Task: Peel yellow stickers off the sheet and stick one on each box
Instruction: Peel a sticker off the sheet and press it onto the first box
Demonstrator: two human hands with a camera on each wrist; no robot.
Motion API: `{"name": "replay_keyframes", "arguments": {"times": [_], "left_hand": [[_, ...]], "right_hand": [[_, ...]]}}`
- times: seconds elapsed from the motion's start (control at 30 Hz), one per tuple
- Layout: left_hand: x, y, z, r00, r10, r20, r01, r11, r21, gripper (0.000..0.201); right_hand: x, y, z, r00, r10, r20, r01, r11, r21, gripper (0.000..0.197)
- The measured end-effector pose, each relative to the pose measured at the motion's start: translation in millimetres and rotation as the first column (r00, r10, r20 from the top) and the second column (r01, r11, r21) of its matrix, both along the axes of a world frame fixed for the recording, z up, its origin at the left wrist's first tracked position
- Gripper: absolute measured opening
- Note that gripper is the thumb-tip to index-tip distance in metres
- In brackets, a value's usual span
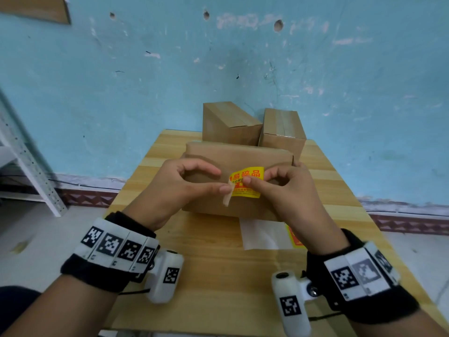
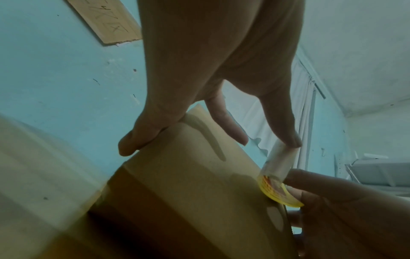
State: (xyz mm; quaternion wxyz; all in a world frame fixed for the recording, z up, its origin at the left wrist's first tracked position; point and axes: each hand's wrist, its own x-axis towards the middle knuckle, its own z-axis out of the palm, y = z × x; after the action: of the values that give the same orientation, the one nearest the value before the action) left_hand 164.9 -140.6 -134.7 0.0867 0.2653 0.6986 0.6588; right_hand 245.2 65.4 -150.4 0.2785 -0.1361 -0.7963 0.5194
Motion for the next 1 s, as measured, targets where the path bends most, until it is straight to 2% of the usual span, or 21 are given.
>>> {"name": "replay_keyframes", "arguments": {"times": [0.13,0.37,0.47,0.6,0.77,0.9,1.0], "left_hand": [[0.8,-0.6,-0.7,1.0,0.012,-0.013,-0.012,1.0,-0.001,0.03],[-2.0,-4.4,-1.8,0.998,-0.037,-0.046,0.032,0.995,-0.093,0.023],[1.4,-3.9,0.4,0.996,-0.079,-0.03,0.077,0.995,-0.068,0.028],[2.7,-4.3,1.2,0.999,-0.033,-0.032,0.032,0.999,-0.027,0.025],[4.9,-0.4,1.2,0.999,-0.048,-0.004,0.048,0.998,-0.043,0.042],[4.3,4.7,-2.5,0.998,0.02,-0.054,-0.023,0.998,-0.055,0.021],[1.2,4.1,-4.9,0.998,0.057,-0.029,-0.059,0.995,-0.084,0.013]], "right_hand": [[2.4,0.0,-0.2,1.0,0.002,-0.019,-0.002,1.0,0.005,0.035],[2.2,-1.8,-0.8,0.999,-0.001,-0.04,0.001,1.0,0.005,0.039],[2.6,-3.2,-0.2,0.999,-0.017,-0.028,0.018,1.0,0.019,0.038],[2.7,-5.0,0.9,0.999,-0.029,-0.016,0.029,1.0,0.007,0.038],[4.7,-8.2,0.0,0.999,-0.038,-0.014,0.038,0.999,0.012,0.034],[5.2,-9.4,-0.5,0.999,-0.04,-0.024,0.04,0.999,0.015,0.033],[4.2,-6.6,-1.1,0.999,-0.028,-0.016,0.028,0.999,0.016,0.033]]}}
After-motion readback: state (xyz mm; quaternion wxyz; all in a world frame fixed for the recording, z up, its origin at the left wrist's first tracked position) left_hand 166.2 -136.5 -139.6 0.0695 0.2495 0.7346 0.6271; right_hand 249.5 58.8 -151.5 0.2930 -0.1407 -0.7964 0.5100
